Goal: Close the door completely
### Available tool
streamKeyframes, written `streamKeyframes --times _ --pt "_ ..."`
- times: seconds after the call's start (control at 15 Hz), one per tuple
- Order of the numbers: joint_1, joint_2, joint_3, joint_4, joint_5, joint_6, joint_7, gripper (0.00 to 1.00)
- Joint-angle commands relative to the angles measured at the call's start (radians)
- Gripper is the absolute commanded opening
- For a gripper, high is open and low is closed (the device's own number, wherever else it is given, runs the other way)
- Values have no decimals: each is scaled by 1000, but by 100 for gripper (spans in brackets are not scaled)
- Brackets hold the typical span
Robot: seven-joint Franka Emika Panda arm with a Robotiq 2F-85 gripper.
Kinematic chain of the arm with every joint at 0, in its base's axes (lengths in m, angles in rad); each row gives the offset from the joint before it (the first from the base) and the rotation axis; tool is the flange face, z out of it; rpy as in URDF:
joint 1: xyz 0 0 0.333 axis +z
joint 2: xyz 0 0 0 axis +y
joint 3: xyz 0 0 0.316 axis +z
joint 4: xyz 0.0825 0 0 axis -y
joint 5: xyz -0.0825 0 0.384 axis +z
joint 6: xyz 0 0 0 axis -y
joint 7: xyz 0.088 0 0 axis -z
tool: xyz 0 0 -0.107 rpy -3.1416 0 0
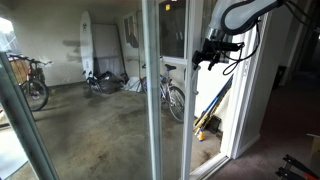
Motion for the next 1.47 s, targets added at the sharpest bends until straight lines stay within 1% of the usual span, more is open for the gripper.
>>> streamKeyframes --times 0.0,0.33,0.73,1.0,1.13,1.4 --pt "-49 -144 -30 -182 -42 -22 -78 100" --pt "-87 -170 -57 -227 -29 37 -93 100" --pt "-129 -170 -104 -245 52 66 -149 100" --pt "-154 -167 -140 -246 118 75 -222 100" --pt "-169 -170 -155 -244 112 76 -242 100" --pt "-198 -174 -179 -240 96 73 -234 100"
